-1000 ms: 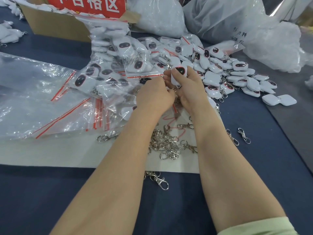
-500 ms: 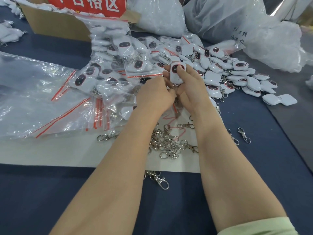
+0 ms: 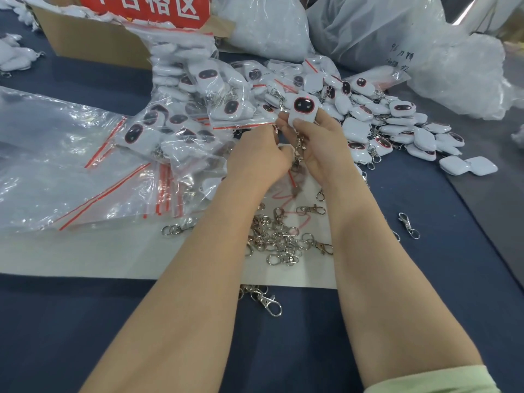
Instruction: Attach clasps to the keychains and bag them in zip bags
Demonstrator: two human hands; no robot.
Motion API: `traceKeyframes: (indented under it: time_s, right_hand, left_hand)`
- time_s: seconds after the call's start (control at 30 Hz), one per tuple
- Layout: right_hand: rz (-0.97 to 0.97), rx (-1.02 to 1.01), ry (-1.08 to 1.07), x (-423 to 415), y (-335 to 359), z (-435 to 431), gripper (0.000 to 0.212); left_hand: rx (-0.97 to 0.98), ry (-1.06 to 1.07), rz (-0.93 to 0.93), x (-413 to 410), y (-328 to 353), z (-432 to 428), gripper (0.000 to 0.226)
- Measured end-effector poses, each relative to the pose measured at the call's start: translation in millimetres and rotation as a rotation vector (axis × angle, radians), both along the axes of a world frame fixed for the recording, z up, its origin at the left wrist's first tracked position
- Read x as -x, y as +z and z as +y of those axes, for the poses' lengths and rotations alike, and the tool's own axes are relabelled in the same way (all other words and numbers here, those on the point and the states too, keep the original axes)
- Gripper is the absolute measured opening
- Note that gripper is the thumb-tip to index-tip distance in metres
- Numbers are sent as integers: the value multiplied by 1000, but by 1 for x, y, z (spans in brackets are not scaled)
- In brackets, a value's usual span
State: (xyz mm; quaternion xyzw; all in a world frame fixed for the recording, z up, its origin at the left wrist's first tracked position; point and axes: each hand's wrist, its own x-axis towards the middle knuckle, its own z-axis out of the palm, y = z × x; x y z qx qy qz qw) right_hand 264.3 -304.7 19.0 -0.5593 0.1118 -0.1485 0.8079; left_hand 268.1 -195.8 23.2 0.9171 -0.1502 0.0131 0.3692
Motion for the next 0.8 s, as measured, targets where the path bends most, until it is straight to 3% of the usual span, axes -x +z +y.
traceKeyframes:
  time_s: [0.07, 0.23, 0.33, 0.37, 0.4, 0.5, 0.6, 0.7, 0.8]
  right_hand:
    - [26, 116, -36, -1, 5, 0, 17]
    - [117, 667, -111, -1, 22, 2, 19]
    - [164, 555, 44, 2, 29, 6, 9]
    - [207, 544, 92, 3, 31, 7, 22]
    - [247, 575, 135, 4, 32, 7, 26]
    - [271, 834, 269, 9, 35, 6, 3]
    - [274, 897, 428, 9, 31, 6, 26]
    - [242, 990, 418, 6, 25, 8, 36]
    - [135, 716, 365, 4, 22, 12, 35]
  left_hand:
    - [52, 3, 37, -2, 3, 2, 25]
    - [197, 45, 63, -5, 15, 8, 22]
    - [281, 79, 48, -5, 23, 12, 24]
    - [301, 91, 31, -5, 25, 13, 25]
    - [309, 100, 8, -5, 27, 14, 26]
    - [304, 127, -61, -5, 32, 17, 25]
    - [294, 134, -91, -6, 34, 19, 24]
    - [278, 98, -101, -5, 36, 18, 24]
    - [278, 78, -104, -4, 40, 17, 22]
